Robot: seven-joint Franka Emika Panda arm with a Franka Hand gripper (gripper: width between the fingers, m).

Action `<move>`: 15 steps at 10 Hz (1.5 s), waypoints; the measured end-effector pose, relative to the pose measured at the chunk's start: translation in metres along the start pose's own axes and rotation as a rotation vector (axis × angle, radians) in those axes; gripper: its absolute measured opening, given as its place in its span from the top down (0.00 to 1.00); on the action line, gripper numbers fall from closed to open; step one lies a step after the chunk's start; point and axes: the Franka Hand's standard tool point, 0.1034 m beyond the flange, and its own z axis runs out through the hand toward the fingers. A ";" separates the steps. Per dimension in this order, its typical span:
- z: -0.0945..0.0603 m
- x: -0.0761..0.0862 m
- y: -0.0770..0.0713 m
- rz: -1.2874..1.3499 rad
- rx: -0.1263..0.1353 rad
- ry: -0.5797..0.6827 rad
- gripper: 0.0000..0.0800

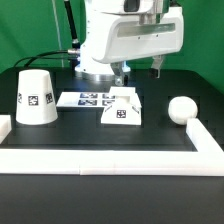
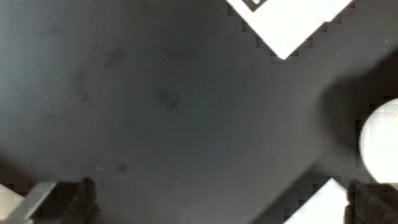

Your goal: Assemble lamp

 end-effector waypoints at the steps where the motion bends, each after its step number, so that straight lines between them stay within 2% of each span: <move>1: 0.000 0.000 0.000 0.058 0.001 0.000 0.13; 3: 0.000 -0.004 0.002 0.212 0.000 -0.003 0.13; 4: 0.004 -0.012 0.002 0.288 0.008 -0.011 0.13; 8: 0.019 -0.037 -0.007 0.636 0.017 -0.029 0.13; 9: 0.021 -0.040 -0.010 0.720 0.032 -0.034 0.13; 13: 0.022 -0.040 -0.010 0.695 0.037 -0.032 0.13; 14: 0.024 -0.047 -0.010 0.677 0.037 -0.019 0.13; 15: 0.029 -0.057 -0.016 0.673 0.032 -0.006 0.13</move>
Offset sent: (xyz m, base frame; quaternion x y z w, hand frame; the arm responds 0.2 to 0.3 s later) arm -0.0301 -0.0254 -0.0069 0.0168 -0.0274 0.2249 0.9739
